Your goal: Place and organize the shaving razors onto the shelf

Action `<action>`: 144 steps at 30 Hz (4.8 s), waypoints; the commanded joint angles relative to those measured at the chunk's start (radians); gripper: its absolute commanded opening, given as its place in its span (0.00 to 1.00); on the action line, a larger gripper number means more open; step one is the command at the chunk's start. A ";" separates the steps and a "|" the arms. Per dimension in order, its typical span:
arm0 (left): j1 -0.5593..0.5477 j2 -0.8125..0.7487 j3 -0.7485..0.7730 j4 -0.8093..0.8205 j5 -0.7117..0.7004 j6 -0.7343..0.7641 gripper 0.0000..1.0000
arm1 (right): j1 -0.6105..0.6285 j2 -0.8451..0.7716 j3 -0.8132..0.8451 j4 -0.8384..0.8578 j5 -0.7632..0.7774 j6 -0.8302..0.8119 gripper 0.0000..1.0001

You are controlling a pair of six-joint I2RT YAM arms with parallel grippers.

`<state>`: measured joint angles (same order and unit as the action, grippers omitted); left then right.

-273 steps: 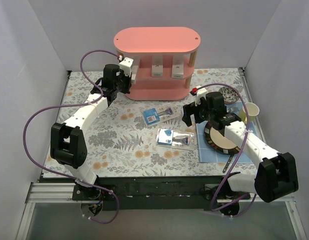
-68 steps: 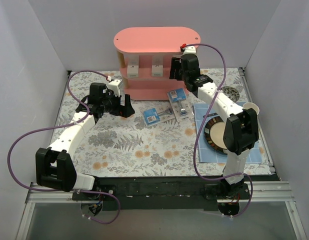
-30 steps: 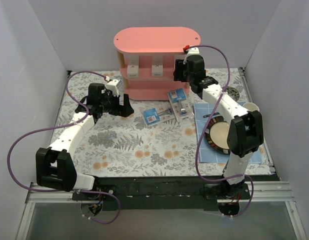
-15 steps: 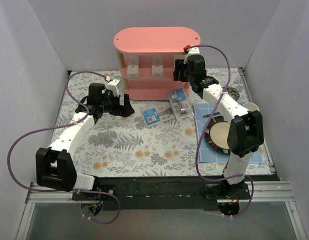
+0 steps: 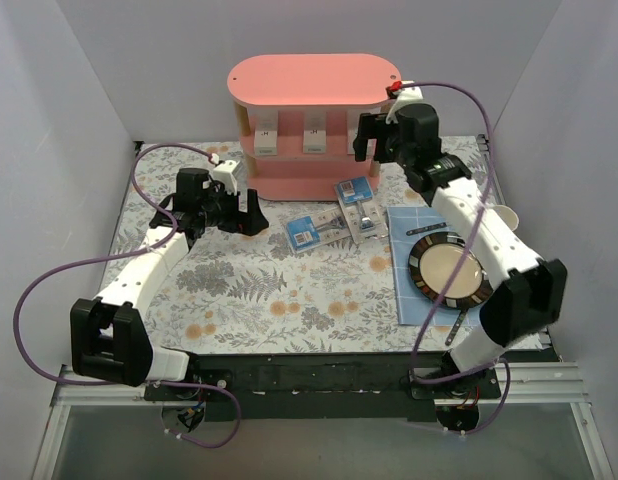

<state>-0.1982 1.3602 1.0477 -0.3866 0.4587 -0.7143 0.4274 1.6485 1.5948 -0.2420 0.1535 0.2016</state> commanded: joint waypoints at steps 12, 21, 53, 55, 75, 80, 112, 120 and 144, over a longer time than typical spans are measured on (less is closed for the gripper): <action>0.000 -0.104 -0.216 0.051 0.139 0.023 0.75 | 0.001 -0.431 -0.702 0.149 -0.351 -0.511 0.65; -0.001 -0.205 -0.271 0.135 0.193 -0.023 0.07 | 0.051 -0.227 -0.613 -0.020 -0.371 -1.041 0.16; -0.066 -0.079 -0.281 0.275 0.153 0.039 0.12 | 0.020 0.158 -0.372 0.089 -0.095 -0.294 0.74; -0.066 -0.070 -0.273 0.270 0.146 0.035 0.12 | 0.019 0.175 -0.368 0.087 -0.107 -0.272 0.73; -0.066 -0.056 -0.244 0.262 0.115 0.035 0.12 | 0.017 0.244 -0.366 0.104 -0.045 -0.143 0.65; -0.066 -0.052 -0.236 0.265 0.118 0.026 0.12 | 0.017 0.223 -0.346 0.096 -0.019 -0.156 0.69; -0.066 -0.015 -0.210 0.255 0.123 0.013 0.13 | 0.017 0.281 -0.201 0.046 -0.054 0.025 0.41; -0.066 -0.009 -0.203 0.255 0.124 0.009 0.13 | 0.017 0.339 -0.110 0.030 -0.051 0.100 0.54; -0.066 -0.006 -0.222 0.308 0.127 -0.011 0.13 | 0.017 0.160 -0.302 -0.016 -0.118 -0.035 0.65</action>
<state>-0.2592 1.3544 0.8139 -0.1154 0.5804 -0.7185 0.4465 1.8965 1.3376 -0.2382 0.0628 0.2745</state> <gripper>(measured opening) 0.131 0.687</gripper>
